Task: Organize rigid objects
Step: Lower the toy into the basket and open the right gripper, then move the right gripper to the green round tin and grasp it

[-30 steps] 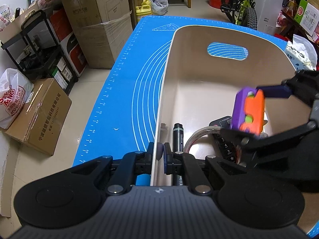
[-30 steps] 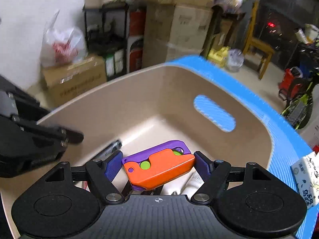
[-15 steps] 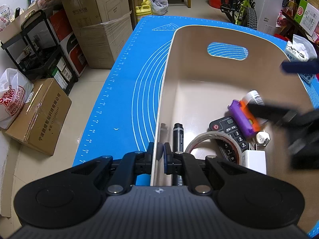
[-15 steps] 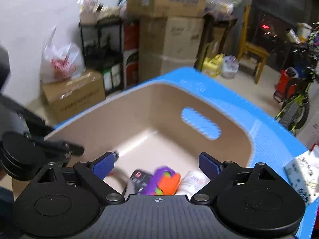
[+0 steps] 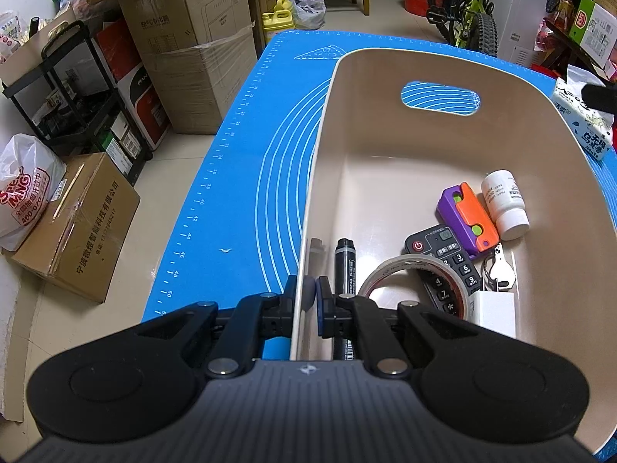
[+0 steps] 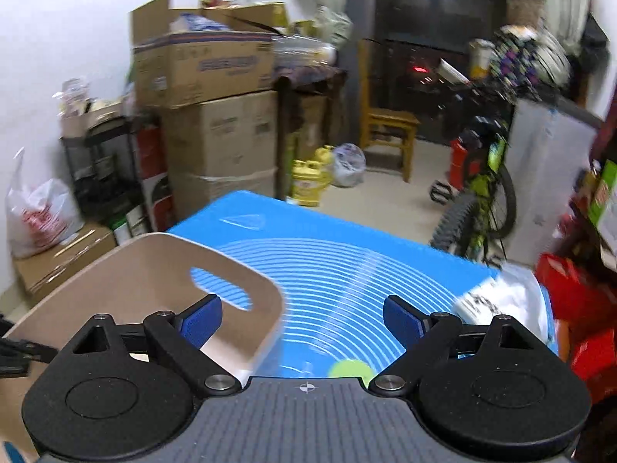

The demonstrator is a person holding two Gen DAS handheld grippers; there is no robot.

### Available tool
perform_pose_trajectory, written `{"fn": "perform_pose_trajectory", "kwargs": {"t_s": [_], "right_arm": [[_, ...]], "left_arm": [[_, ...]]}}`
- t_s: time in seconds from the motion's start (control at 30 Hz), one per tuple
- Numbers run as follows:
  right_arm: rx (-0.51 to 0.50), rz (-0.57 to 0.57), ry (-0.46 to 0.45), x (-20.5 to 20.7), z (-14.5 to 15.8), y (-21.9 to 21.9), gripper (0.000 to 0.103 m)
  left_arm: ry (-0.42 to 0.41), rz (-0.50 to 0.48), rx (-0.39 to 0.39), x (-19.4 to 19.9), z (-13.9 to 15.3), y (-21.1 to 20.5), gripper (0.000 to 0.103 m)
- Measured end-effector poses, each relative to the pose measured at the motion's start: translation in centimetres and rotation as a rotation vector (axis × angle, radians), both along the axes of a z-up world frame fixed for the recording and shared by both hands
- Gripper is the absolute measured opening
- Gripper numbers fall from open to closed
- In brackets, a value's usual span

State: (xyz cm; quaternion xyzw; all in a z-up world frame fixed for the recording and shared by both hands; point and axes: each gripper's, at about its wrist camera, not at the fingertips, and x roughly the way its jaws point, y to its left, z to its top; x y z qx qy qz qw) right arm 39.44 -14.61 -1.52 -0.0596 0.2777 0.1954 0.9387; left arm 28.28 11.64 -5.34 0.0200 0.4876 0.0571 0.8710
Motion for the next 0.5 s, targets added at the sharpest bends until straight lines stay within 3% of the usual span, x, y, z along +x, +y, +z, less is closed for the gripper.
{"fn": "perform_pose_trajectory", "kwargs": {"t_s": [0.27, 0.5], "right_arm": [[-0.052, -0.082, 0.094, 3.3, -5.3, -3.3, 0.090], [-0.010, -0.111, 0.147, 4.6, -9.1, -3.2, 0.090]], "left_arm": [[0.000, -0.002, 0.010, 0.0, 0.0, -0.2, 0.011], [0.000, -0.004, 0.014, 0.0, -0.1, -0.2, 0.011]]}}
